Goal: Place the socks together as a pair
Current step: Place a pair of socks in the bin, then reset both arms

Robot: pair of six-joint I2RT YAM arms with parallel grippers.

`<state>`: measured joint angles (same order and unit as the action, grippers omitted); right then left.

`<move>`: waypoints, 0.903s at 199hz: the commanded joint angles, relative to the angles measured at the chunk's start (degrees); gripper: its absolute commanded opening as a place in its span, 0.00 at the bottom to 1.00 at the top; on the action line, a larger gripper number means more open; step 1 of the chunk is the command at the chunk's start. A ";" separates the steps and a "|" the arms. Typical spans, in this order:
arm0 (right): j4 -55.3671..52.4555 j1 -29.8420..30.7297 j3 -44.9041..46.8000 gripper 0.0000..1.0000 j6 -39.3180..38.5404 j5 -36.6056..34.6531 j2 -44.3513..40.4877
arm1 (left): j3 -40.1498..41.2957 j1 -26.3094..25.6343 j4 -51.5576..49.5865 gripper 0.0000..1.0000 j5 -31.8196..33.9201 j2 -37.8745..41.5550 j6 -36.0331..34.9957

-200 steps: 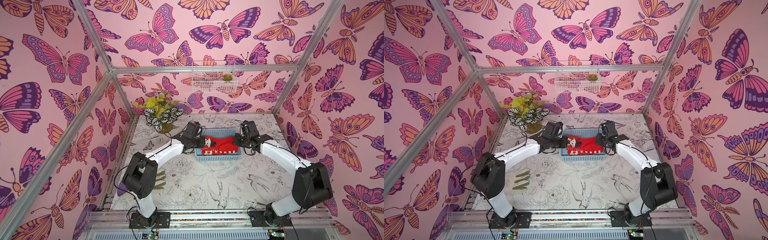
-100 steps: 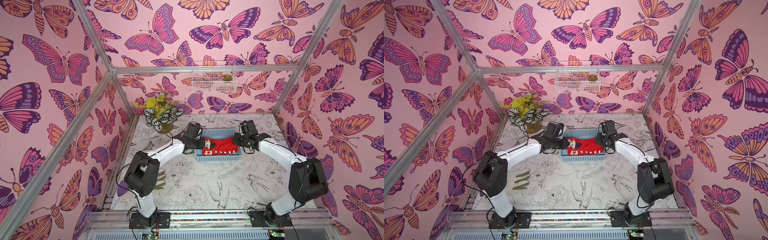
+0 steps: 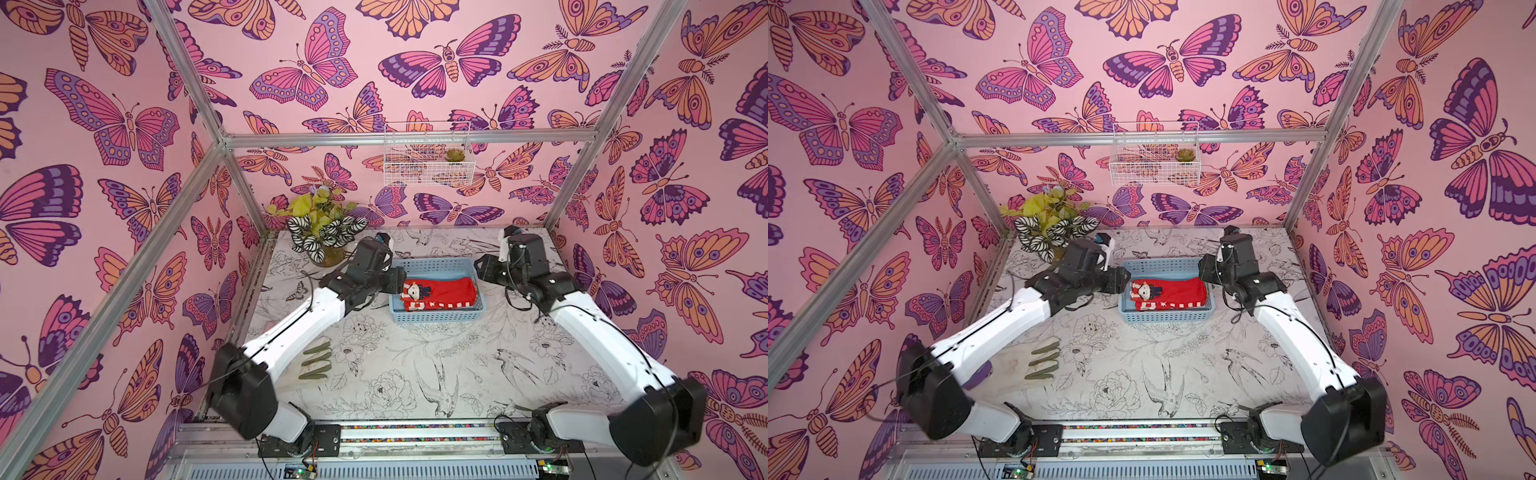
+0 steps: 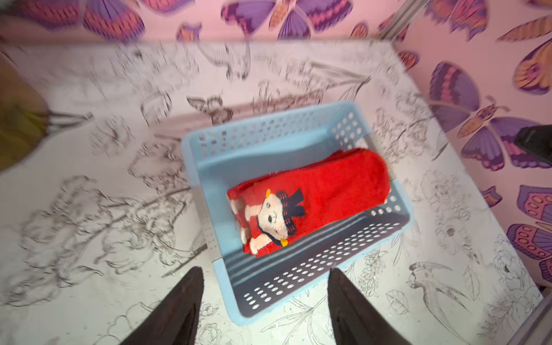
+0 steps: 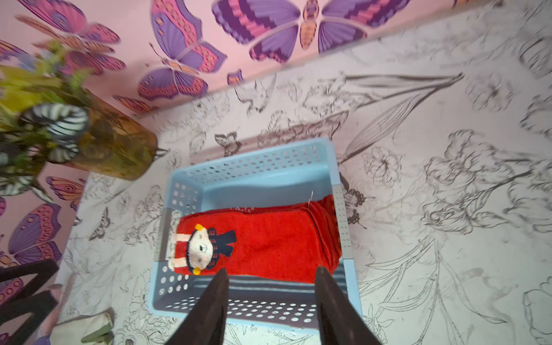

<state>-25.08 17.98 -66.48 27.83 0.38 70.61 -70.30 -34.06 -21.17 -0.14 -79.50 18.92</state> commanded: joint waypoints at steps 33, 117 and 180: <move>-5.57 -0.18 2.50 0.52 -5.48 -6.30 -13.14 | 15.32 -1.00 -2.99 0.84 14.34 22.73 -3.99; 12.48 -0.22 26.39 0.99 -12.39 -27.77 -30.27 | 24.88 3.74 -14.78 0.99 27.10 31.78 5.17; 35.58 -0.29 43.76 0.99 -20.63 -33.51 -31.13 | 29.38 13.88 -3.73 1.00 31.17 30.37 2.43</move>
<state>-3.03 17.98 -27.79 12.10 -28.60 39.20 -43.90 -23.24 -30.76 27.88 -48.97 22.50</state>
